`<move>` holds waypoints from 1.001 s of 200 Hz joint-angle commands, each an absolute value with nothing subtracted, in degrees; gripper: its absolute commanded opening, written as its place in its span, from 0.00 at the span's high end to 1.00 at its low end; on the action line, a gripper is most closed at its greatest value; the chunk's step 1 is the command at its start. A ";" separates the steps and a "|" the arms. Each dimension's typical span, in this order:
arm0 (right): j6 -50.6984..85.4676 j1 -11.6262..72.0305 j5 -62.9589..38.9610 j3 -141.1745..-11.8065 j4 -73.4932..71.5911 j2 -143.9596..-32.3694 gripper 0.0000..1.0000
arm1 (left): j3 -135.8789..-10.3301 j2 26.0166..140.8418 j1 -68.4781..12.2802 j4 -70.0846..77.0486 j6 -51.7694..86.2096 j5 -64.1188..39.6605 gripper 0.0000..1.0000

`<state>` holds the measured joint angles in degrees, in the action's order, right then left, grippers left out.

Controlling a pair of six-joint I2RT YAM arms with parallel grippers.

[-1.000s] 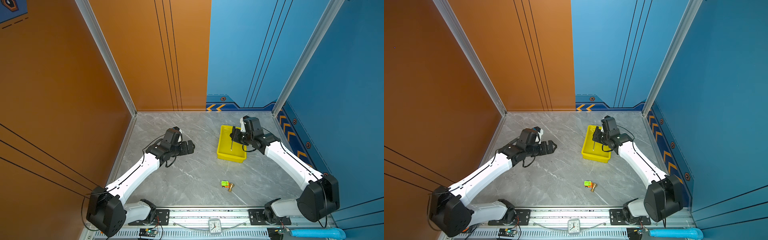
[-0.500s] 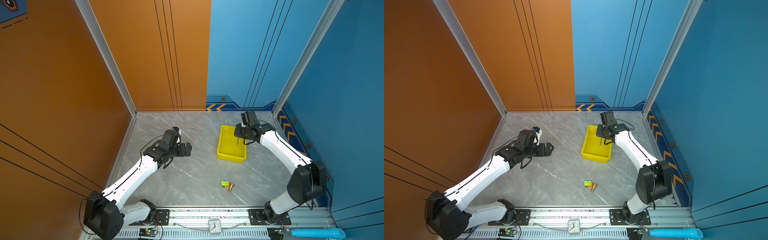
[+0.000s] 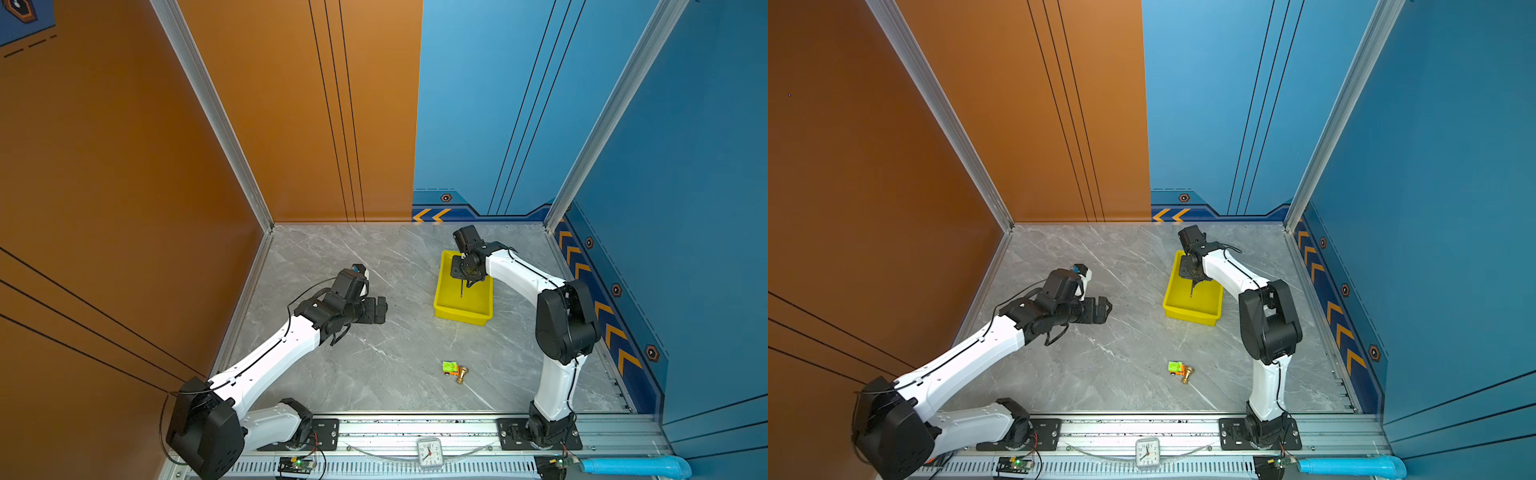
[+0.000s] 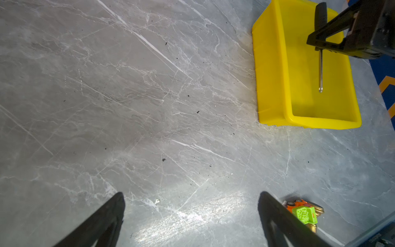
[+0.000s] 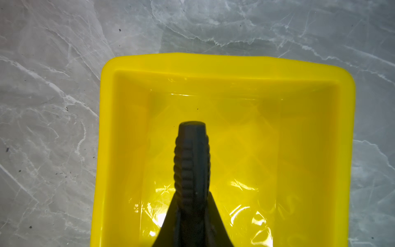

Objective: Put the screwdriver in the bin
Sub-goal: Place the screwdriver into the bin.

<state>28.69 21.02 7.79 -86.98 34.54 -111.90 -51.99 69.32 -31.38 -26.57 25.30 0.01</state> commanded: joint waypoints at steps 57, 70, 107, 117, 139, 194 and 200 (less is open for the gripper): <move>30.05 22.15 9.60 -86.75 36.21 -116.48 1.00 | -50.99 70.18 -31.57 -25.65 24.32 1.77 0.02; 30.53 22.07 9.58 -86.51 36.14 -117.04 1.00 | -50.98 70.53 -31.51 -25.32 24.35 1.55 0.02; 31.33 21.96 8.35 -85.41 34.83 -118.47 1.00 | -51.12 70.66 -31.55 -25.22 23.95 1.65 0.02; 31.44 21.97 8.25 -85.27 34.67 -118.48 1.00 | -50.99 70.58 -31.55 -25.22 23.80 1.66 0.02; 31.55 21.99 8.00 -84.84 34.11 -120.04 1.00 | -50.71 70.25 -31.48 -25.23 23.63 1.61 0.02; 31.70 22.15 8.17 -84.81 33.57 -121.52 0.89 | -48.41 69.06 -31.22 -24.58 23.25 1.97 0.02; 31.97 22.15 8.19 -84.75 33.52 -121.56 0.88 | -48.00 68.93 -31.09 -24.30 23.25 2.02 0.02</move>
<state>30.50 21.87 7.79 -85.60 32.64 -119.42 -49.78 70.17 -31.42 -25.19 24.58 0.14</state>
